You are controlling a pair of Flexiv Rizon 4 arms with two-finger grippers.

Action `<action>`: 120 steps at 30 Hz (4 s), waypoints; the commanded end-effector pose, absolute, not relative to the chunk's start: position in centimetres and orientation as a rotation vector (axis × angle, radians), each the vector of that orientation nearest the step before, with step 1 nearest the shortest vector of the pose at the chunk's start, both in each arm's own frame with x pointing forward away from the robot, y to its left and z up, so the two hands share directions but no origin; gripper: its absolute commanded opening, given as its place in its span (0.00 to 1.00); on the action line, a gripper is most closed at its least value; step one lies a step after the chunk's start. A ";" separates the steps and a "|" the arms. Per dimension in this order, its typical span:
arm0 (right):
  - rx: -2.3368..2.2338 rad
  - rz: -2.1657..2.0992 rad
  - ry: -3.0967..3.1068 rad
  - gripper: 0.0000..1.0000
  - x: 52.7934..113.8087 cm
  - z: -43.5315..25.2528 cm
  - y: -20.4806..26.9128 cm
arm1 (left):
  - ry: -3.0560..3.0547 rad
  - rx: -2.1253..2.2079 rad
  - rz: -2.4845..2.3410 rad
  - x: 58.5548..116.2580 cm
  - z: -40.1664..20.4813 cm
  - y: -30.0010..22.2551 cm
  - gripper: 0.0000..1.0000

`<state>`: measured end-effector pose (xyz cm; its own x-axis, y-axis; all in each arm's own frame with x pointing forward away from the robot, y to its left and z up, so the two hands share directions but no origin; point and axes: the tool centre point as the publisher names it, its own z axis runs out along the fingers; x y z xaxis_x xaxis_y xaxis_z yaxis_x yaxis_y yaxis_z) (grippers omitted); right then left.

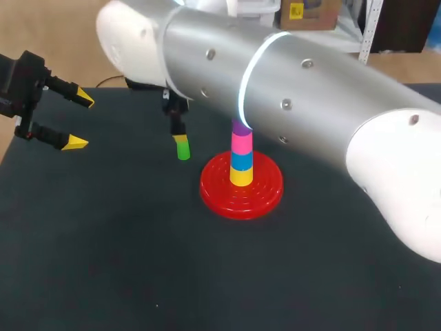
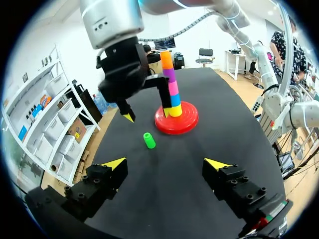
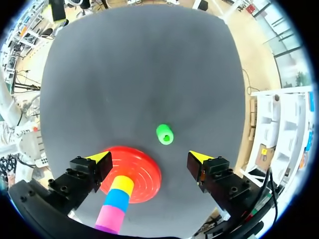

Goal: Pick up and stack the cylinders on the red base in this order: pink,purple,orange,green

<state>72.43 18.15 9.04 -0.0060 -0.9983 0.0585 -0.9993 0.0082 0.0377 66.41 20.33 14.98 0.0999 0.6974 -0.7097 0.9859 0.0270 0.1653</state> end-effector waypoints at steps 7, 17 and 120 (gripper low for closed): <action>2.165 0.023 -2.164 1.00 72.8 7.8 17.8 | 1.657 1.733 -0.567 66.5 14.9 20.3 1.00; 2.181 0.022 -2.224 1.00 73.1 6.8 17.9 | 1.657 1.733 -0.567 66.5 14.9 20.3 1.00; 2.111 0.087 -2.192 1.00 74.7 2.1 19.4 | 1.657 1.733 -0.567 66.5 14.9 20.3 1.00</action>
